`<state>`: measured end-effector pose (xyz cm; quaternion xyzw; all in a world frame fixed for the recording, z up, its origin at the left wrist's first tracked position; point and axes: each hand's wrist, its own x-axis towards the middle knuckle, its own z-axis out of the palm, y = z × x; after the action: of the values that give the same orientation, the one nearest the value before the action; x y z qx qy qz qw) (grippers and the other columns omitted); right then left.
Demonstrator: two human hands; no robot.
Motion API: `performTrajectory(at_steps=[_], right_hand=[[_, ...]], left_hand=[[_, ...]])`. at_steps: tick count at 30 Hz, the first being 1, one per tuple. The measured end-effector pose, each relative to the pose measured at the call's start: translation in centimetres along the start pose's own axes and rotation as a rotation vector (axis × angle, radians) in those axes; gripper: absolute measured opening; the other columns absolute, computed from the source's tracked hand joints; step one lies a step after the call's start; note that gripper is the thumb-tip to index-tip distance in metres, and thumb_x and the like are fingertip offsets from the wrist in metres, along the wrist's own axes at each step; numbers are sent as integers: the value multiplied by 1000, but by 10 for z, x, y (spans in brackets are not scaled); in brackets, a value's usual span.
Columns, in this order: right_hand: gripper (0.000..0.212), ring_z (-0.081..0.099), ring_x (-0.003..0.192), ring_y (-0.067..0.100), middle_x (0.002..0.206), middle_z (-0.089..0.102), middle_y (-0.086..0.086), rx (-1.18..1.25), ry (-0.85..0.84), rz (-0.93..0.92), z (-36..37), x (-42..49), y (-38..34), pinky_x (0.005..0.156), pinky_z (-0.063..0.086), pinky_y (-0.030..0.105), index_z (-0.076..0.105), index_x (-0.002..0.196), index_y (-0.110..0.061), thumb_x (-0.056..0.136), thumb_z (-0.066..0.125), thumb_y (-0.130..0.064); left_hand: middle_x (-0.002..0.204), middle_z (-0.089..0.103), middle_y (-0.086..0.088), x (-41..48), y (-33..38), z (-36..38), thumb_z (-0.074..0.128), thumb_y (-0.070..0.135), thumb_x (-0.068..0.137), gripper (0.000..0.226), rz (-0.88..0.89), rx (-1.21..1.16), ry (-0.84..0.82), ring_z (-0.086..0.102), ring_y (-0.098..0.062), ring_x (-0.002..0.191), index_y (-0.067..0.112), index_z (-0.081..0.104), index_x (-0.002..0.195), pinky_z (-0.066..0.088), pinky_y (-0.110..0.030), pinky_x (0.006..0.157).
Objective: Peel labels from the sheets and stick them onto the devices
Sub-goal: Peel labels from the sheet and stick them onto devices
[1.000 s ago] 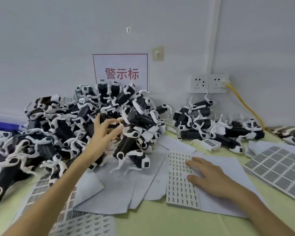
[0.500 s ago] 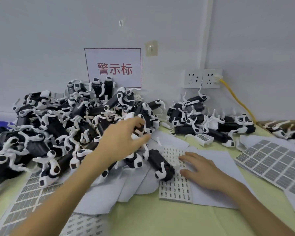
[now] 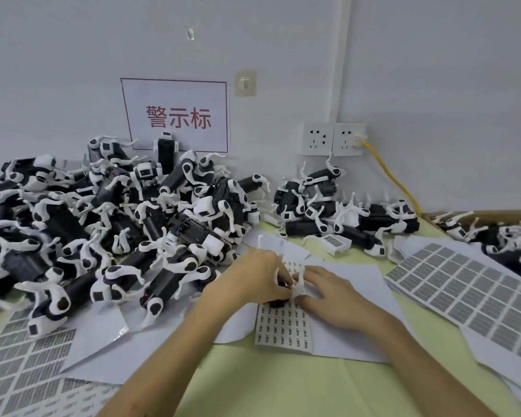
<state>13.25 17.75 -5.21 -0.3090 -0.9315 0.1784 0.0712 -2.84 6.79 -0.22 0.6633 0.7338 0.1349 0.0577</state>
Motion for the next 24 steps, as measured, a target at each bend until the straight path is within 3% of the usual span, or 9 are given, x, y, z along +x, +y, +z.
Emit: performTrajectory(at_steps=[2, 6, 8, 10, 12, 14, 16, 19, 24], right_hand=[[38, 36, 145, 20, 155, 41, -5, 11, 9, 14, 0, 1, 1, 118, 27, 43, 53, 139, -26, 103, 52, -36], [36, 40, 142, 17, 150, 48, -6, 97, 143, 80, -2, 2, 2, 121, 22, 46, 54, 141, -26, 108, 42, -25], [33, 47, 135, 16, 143, 56, -5, 208, 289, 101, -5, 3, 1, 117, 29, 44, 60, 137, -24, 109, 42, -28], [27, 55, 124, 15, 126, 64, -9, 389, 395, 94, -11, 1, -3, 105, 39, 36, 65, 124, -27, 109, 43, -31], [26, 62, 113, 16, 112, 70, -10, 721, 366, 101, -16, 0, -8, 93, 46, 32, 67, 112, -28, 109, 43, -36], [40, 69, 101, 18, 112, 75, 2, 1082, 184, 90, -20, -2, -11, 89, 52, 36, 71, 118, -26, 109, 37, -45], [51, 70, 98, 21, 118, 74, 11, 1300, 17, 27, -21, -6, -12, 85, 54, 38, 74, 121, -25, 109, 31, -49], [48, 71, 97, 24, 117, 74, 15, 1446, 12, 10, -21, -6, -13, 80, 55, 36, 78, 115, -25, 108, 36, -46], [33, 69, 91, 25, 103, 72, 11, 1484, 172, 28, -22, -3, -9, 83, 56, 41, 69, 125, -17, 101, 55, -34]], left_hand=[[103, 77, 0, 1, -3, 10, 74, 35, 91, 20, -4, -65, 92, 67, -17, 92, 30, 83, 108, 40, -17, 70], [137, 66, 3, 0, -4, 24, 74, 42, 91, 26, 1, -122, 234, 55, -20, 125, 43, 78, 117, 39, -24, 90], [152, 55, 10, -3, -4, 23, 73, 49, 91, 27, 18, -139, 274, 45, -20, 134, 52, 74, 118, 44, -35, 101], [158, 48, 10, -4, -3, 22, 74, 50, 89, 28, 72, -202, 360, 39, -19, 137, 52, 74, 118, 39, -34, 107], [160, 43, 11, -5, 0, 23, 76, 47, 90, 29, 174, -249, 463, 33, -11, 140, 48, 75, 118, 25, -19, 111], [160, 40, 10, -6, 4, 26, 78, 41, 90, 29, 260, -267, 539, 29, -9, 143, 44, 76, 119, 11, -7, 112], [162, 38, 5, -7, 9, 30, 80, 37, 89, 31, 305, -250, 559, 30, -18, 145, 41, 76, 120, 11, -9, 114], [168, 30, 4, -9, 13, 31, 72, 52, 88, 44, 282, -218, 544, 27, -22, 151, 42, 70, 132, 15, -18, 117], [163, 30, 27, -11, 11, 27, 53, 72, 87, 82, 149, -371, 490, 25, 7, 149, 40, 32, 160, 25, -23, 118]])
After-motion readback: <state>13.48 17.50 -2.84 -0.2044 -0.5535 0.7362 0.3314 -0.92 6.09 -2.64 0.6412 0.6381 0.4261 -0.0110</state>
